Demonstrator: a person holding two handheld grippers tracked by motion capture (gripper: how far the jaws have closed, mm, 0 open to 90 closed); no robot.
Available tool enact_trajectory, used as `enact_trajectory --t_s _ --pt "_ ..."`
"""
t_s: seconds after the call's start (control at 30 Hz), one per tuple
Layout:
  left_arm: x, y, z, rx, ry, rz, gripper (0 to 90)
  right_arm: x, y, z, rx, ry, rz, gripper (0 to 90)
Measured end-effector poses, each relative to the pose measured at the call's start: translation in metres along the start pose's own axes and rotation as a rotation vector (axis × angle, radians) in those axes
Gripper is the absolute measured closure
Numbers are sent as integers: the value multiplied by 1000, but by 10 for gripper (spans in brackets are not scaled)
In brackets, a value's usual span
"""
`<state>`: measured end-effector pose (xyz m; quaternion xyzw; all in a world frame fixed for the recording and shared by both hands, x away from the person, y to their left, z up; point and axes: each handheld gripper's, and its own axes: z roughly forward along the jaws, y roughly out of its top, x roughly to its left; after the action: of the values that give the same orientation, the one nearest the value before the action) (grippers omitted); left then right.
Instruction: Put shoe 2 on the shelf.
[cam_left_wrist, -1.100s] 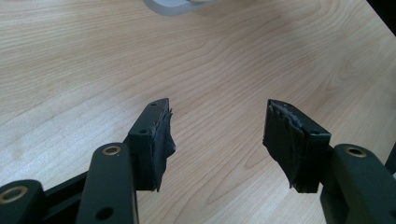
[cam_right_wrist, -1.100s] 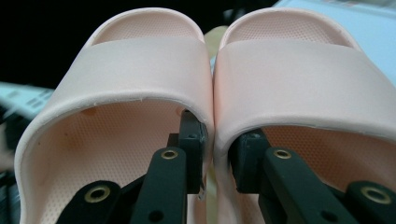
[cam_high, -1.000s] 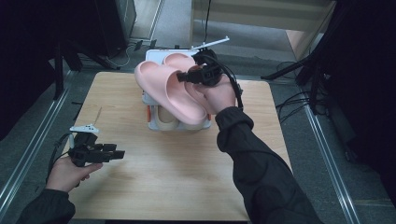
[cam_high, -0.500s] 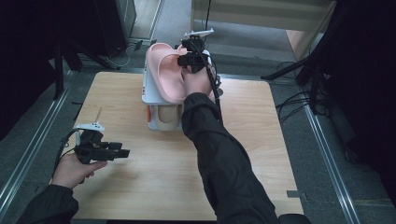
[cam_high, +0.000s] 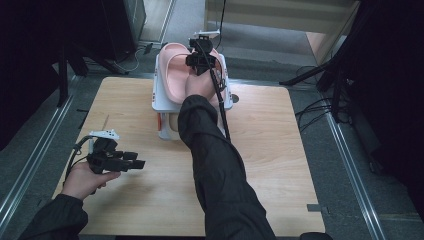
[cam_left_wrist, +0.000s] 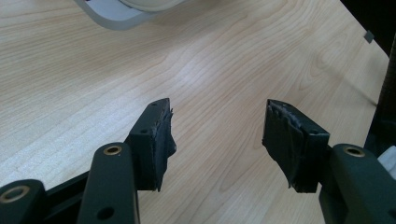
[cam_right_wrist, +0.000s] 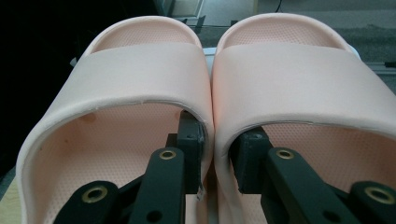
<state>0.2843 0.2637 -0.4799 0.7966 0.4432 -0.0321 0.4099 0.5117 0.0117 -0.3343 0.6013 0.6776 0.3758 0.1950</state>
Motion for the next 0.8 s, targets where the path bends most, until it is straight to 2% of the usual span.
enact_trajectory --t_s 0.13,0.5,0.6,0.8 --pt "1 1 1 2 1 1 420 -1 1 1 -7 -2 12 749" --pt "-1 3 2 -1 -9 7 419 3 -2 1 -10 15 -28 581" --pt "-1 4 3 -2 -10 2 419 3 -5 -2 -8 19 -43 573" --pt "-2 5 5 9 -3 10 419 -4 -11 -9 -9 62 -23 569"
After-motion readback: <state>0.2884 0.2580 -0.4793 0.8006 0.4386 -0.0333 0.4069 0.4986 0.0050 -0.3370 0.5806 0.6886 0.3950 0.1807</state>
